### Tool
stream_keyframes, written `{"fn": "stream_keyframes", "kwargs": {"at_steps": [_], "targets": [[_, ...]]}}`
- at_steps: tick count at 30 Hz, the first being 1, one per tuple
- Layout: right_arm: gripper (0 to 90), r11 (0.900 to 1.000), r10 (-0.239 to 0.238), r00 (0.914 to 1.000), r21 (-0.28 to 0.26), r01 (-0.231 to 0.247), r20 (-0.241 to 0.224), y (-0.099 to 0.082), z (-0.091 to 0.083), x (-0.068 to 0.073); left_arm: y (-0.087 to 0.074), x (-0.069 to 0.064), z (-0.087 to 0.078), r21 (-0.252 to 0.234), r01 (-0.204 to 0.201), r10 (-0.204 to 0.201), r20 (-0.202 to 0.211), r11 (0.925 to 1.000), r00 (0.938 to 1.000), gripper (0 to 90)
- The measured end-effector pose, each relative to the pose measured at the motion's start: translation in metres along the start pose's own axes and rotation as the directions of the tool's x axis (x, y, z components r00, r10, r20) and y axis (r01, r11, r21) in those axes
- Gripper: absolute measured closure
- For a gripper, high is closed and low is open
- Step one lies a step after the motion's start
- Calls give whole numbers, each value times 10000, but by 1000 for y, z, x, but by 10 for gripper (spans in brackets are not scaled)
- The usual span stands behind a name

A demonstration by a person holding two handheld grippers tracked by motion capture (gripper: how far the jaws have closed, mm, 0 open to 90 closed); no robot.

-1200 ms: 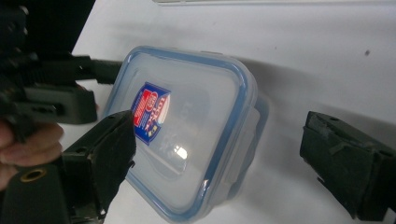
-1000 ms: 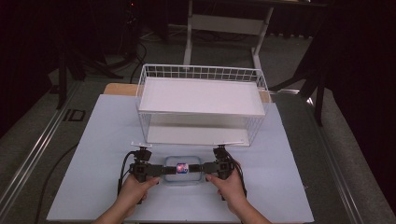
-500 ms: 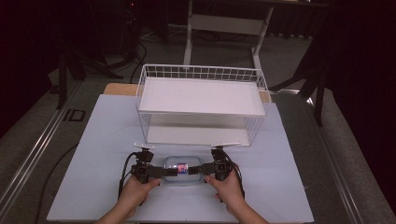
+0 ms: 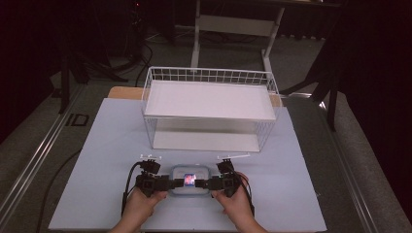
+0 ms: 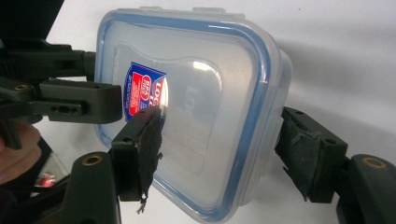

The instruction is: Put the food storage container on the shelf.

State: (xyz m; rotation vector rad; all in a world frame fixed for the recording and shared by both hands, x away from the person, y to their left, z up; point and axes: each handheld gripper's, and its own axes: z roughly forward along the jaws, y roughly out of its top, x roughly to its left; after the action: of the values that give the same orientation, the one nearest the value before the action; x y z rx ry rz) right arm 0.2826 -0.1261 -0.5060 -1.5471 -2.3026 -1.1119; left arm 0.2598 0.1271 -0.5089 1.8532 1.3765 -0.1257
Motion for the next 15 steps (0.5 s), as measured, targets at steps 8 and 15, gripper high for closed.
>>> {"fn": "stream_keyframes", "kwargs": {"at_steps": [8,15], "targets": [[332,9975,-545,9978,-425,561,377,-10,-3,8,-8,-7,-3,-366,-345,335,-294,9987,9990,398],[333,9981,-244,9995,-568,256,214,-8,-3,6,-9,-13,-3,-484,-146,118,-582,9987,9982,401]]}}
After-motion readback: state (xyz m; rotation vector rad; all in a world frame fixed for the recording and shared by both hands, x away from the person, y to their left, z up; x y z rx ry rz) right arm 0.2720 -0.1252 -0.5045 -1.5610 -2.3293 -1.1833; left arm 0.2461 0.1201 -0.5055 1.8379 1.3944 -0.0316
